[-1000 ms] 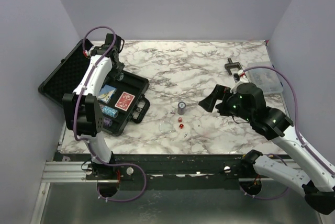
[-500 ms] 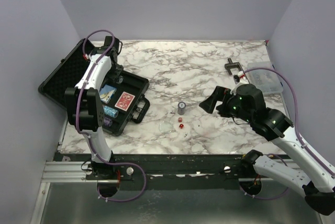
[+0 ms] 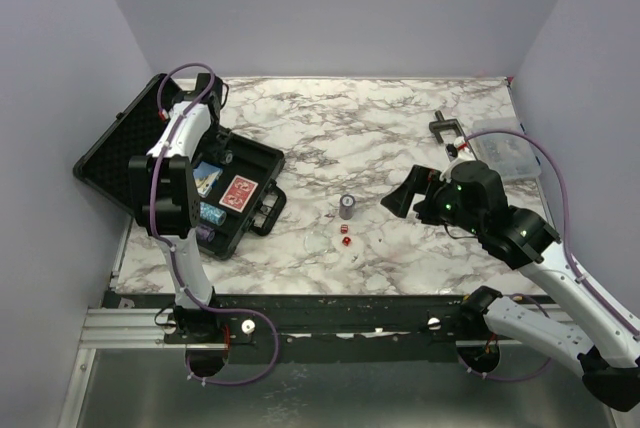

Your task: Pack up texas hold em set

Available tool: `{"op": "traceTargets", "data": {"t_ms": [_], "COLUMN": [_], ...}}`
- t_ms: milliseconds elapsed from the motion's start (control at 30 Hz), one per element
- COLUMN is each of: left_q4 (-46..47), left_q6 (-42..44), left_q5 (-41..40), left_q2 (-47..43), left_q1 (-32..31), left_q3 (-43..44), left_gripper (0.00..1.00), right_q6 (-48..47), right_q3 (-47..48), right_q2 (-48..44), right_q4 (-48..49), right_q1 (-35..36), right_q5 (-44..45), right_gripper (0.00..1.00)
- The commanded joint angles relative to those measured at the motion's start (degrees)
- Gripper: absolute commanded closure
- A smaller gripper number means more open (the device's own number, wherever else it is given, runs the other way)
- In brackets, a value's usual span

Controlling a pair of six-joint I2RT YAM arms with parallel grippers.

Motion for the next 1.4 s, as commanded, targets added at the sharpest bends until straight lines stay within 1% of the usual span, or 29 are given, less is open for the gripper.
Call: {"op": "traceTargets", "data": {"t_ms": [0,267,733,767,867,1067,1233,1300,1367], "left_q4": [0.0,-0.1,-0.2,-0.2,-0.3,-0.2,-0.3,-0.3,-0.3], "left_q6": [1.4,0.8,0.9,0.9,1.2,1.3,1.6,1.6,1.7], "left_q5": [1.5,1.6,1.8,1.8,1.1,0.0,0.1,0.1,-0.2], "left_q2": [0.7,2.8,4.3,4.3,4.1,3.6,3.6,3.6,3.4], "left_q1": [0.4,0.5,0.5,1.9,2.1,2.5,2.5,2.5,2.5], "left_q3": [3.7,4.3,4.3,4.4,4.5,4.4,4.7,4.9,5.0], "left_gripper": [1.00,0.99,0.80,0.79,0.76,0.60,0.51,0.49,0.44], "right_q6": [-0.5,-0.5,-0.6,-0.6,-0.5,-0.4,-0.3,-0.3,-0.3], "right_q3": [0.0,0.2,-0.1,-0.1,-0.1,-0.2,0.1,0.2,0.2], "right_q2": [0.0,0.4,0.6,0.6,0.7,0.8,0.7,0.8,0.7], "right_q4": [-0.9,-0.7,-0.7,-0.7,-0.6,-0.8,-0.8,-1.0,-1.1], "right_q1": [0.3,0.3,0.3,0.3,0.3,0.2,0.3,0.2,0.2], "right_q5": [1.2,1.1,1.2,1.2,1.1,1.0,1.0,1.0,1.0], "right_gripper": [0.00,0.00,0.00,0.00,0.00,0.00,0.00,0.00,0.00]}}
